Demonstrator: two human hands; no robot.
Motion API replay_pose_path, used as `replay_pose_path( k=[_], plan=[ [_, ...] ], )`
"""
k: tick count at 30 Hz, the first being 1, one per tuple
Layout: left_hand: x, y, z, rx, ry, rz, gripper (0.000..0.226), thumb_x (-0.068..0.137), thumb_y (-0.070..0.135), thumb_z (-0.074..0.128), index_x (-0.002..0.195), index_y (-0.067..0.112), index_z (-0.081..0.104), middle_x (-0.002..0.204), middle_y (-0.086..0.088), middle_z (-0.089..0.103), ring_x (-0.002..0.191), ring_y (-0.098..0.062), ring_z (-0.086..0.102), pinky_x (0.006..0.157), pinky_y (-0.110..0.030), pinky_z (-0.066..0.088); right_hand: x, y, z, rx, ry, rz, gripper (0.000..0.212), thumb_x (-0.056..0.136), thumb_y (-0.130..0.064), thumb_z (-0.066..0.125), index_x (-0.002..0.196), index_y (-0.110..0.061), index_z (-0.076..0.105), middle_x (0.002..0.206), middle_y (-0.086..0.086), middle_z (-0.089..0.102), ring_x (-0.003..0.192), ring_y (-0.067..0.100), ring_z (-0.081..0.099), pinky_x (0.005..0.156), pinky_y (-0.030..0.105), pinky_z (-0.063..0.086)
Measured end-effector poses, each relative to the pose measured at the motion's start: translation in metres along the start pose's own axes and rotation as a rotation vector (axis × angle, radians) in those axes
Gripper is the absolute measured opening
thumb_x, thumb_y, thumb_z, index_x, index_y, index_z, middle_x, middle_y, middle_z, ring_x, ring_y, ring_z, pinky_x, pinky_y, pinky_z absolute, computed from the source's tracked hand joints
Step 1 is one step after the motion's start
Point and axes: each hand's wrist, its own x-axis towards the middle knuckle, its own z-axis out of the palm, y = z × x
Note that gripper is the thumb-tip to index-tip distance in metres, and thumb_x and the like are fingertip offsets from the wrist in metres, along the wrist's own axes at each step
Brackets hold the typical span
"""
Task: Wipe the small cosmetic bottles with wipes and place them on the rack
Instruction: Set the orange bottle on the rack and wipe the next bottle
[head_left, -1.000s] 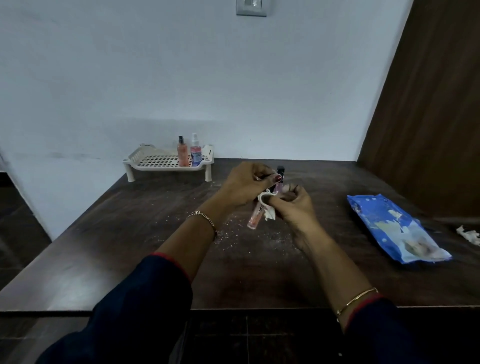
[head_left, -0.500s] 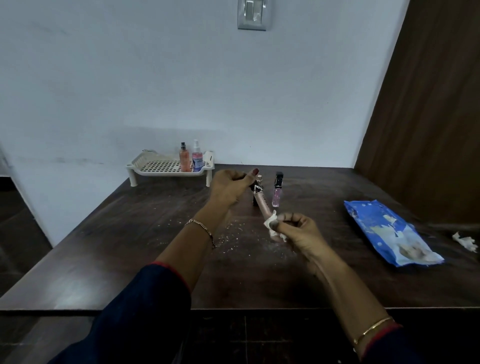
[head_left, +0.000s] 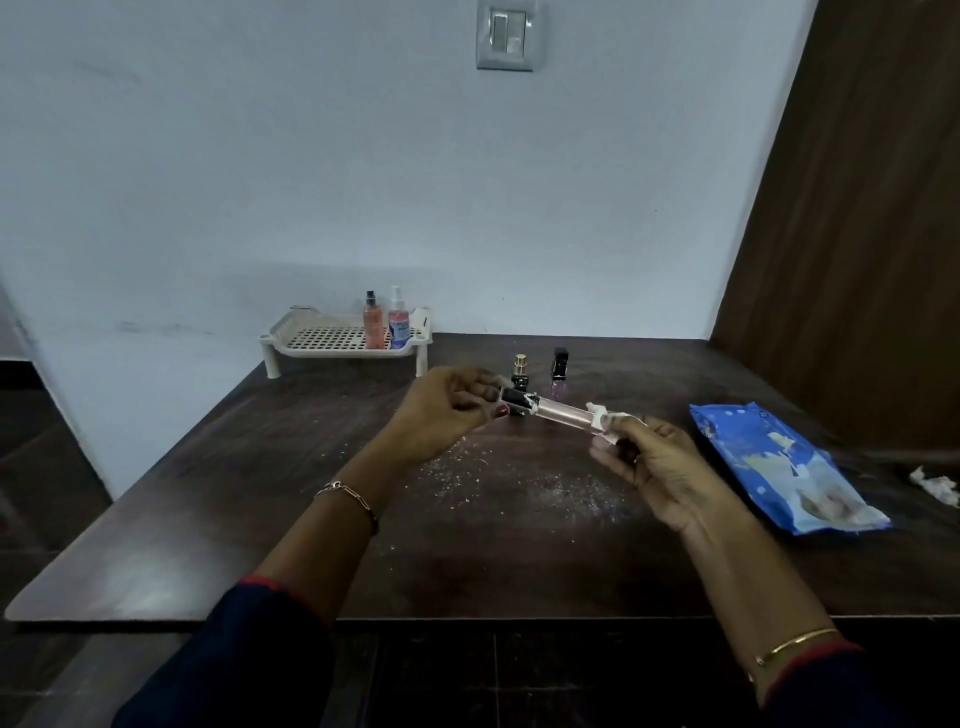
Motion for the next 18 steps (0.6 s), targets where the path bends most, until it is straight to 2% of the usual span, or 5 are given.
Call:
replay_pose_path(
  k=[3, 7, 11, 14, 18],
  plan=[
    [-0.001, -0.001, 0.001, 0.052, -0.012, 0.019, 0.026, 0.081, 0.006, 0.067, 0.104, 0.017, 0.067, 0.102, -0.005, 0.071, 0.092, -0.018, 0.068, 0.080, -0.028, 0.057, 0.002, -0.006, -0.002, -0.070, -0.028, 0.035, 0.012, 0.081, -0.004, 0.065, 0.090, 0.005, 0.065, 0.057, 0.005, 0.066, 0.054, 0.010, 0.066, 0.057, 0.024, 0.059],
    [-0.003, -0.006, 0.018, 0.014, 0.119, 0.014, 0.021, 0.078, 0.002, 0.069, 0.099, 0.008, 0.070, 0.098, -0.006, 0.073, 0.086, -0.009, 0.069, 0.077, -0.017, 0.055, 0.004, -0.007, 0.000, -0.211, 0.076, -0.041, 0.010, 0.079, -0.008, 0.071, 0.080, 0.001, 0.067, 0.074, 0.014, 0.068, 0.062, 0.015, 0.064, 0.061, 0.025, 0.057],
    [-0.008, -0.013, 0.043, -0.191, 0.296, -0.086, 0.019, 0.080, -0.002, 0.066, 0.095, 0.008, 0.069, 0.094, -0.009, 0.072, 0.081, -0.008, 0.068, 0.069, -0.016, 0.056, 0.007, 0.005, 0.009, -0.806, 0.307, -0.502, 0.009, 0.081, -0.021, 0.071, 0.076, -0.014, 0.069, 0.071, 0.003, 0.067, 0.066, 0.016, 0.059, 0.060, 0.028, 0.043],
    [-0.008, -0.012, 0.059, -0.266, 0.399, -0.132, 0.019, 0.080, -0.004, 0.064, 0.095, 0.008, 0.068, 0.090, -0.005, 0.070, 0.080, -0.007, 0.068, 0.071, -0.015, 0.056, -0.001, 0.014, 0.023, -1.234, 0.470, -0.840, 0.009, 0.083, -0.018, 0.067, 0.081, -0.009, 0.066, 0.078, 0.007, 0.065, 0.076, 0.024, 0.058, 0.059, 0.028, 0.038],
    [-0.007, -0.012, 0.074, -0.312, 0.439, -0.129, 0.016, 0.082, -0.007, 0.062, 0.095, 0.000, 0.068, 0.083, -0.007, 0.070, 0.075, -0.012, 0.067, 0.069, -0.020, 0.055, -0.011, 0.036, 0.051, -1.307, 0.384, -1.089, 0.016, 0.074, -0.005, 0.071, 0.089, -0.009, 0.070, 0.086, 0.006, 0.067, 0.085, 0.026, 0.061, 0.063, 0.032, 0.050]
  ],
)
